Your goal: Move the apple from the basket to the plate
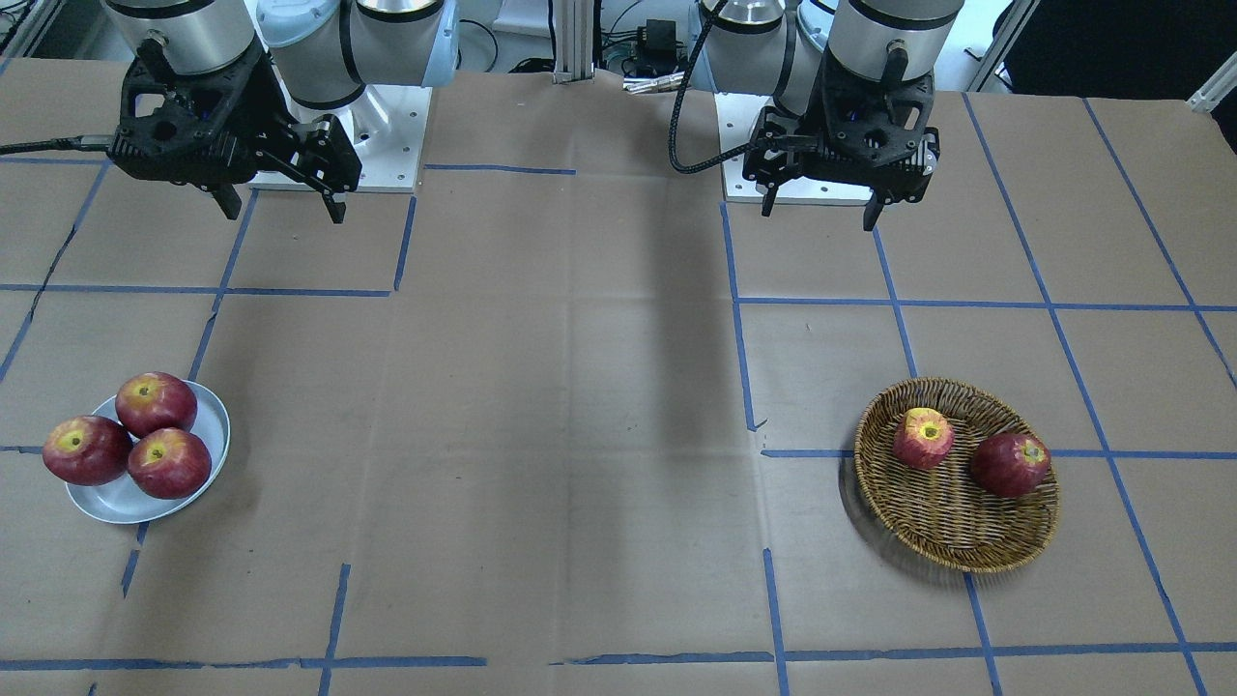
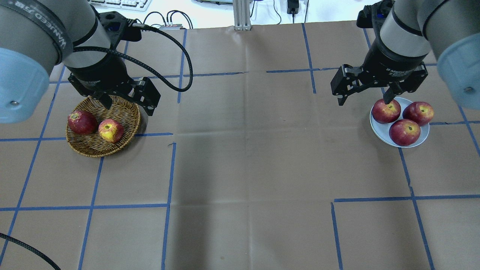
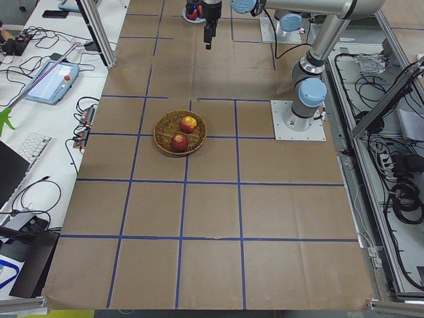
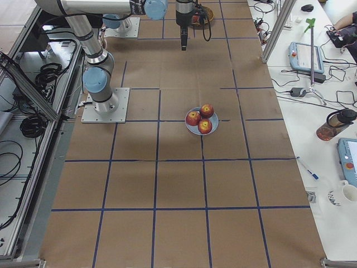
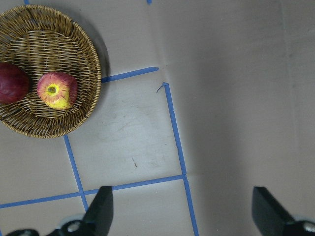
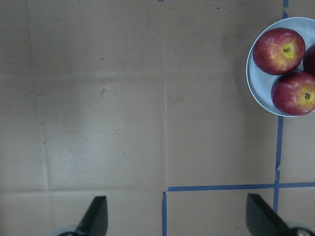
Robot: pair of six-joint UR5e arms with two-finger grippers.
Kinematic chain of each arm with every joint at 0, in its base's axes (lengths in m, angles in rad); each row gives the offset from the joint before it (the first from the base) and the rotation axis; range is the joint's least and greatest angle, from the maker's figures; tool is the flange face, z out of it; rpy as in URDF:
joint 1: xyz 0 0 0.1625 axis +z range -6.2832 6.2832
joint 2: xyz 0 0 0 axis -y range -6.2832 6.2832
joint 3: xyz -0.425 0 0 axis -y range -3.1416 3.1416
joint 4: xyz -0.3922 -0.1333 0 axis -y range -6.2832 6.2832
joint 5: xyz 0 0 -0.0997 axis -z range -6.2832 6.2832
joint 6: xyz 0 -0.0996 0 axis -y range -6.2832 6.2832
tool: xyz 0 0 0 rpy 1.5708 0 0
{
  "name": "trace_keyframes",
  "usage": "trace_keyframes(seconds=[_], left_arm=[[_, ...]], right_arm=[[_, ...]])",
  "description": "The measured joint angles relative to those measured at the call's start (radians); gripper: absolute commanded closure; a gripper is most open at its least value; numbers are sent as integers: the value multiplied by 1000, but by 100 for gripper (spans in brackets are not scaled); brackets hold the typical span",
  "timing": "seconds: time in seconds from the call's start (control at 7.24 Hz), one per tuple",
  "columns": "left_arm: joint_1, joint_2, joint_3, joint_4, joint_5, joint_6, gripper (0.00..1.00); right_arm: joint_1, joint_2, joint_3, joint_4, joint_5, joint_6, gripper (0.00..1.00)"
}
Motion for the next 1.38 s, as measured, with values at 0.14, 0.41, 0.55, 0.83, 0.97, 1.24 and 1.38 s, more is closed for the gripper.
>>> trace_keyframes(seconds=[0.14, 0.41, 0.55, 0.83, 0.97, 1.24, 1.38], left_arm=[[0, 0, 0, 0, 0, 0, 1], [2, 0, 0, 0, 2, 0, 1], [2, 0, -1, 1, 3, -1, 1], [6, 0, -9, 2, -1, -3, 1], [16, 0, -12, 2, -5, -5, 1], [62, -1, -29, -4, -9, -5, 1], [88, -1, -54, 2, -8, 2, 1]], right_arm=[[0, 0, 0, 0, 0, 0, 0], [0, 0, 0, 0, -1, 0, 0], [0, 0, 0, 0, 0, 0, 0], [0, 0, 0, -1, 1, 0, 0], [0, 0, 0, -1, 1, 0, 0], [0, 0, 0, -2, 2, 0, 0], [0, 0, 0, -2, 2, 0, 0]])
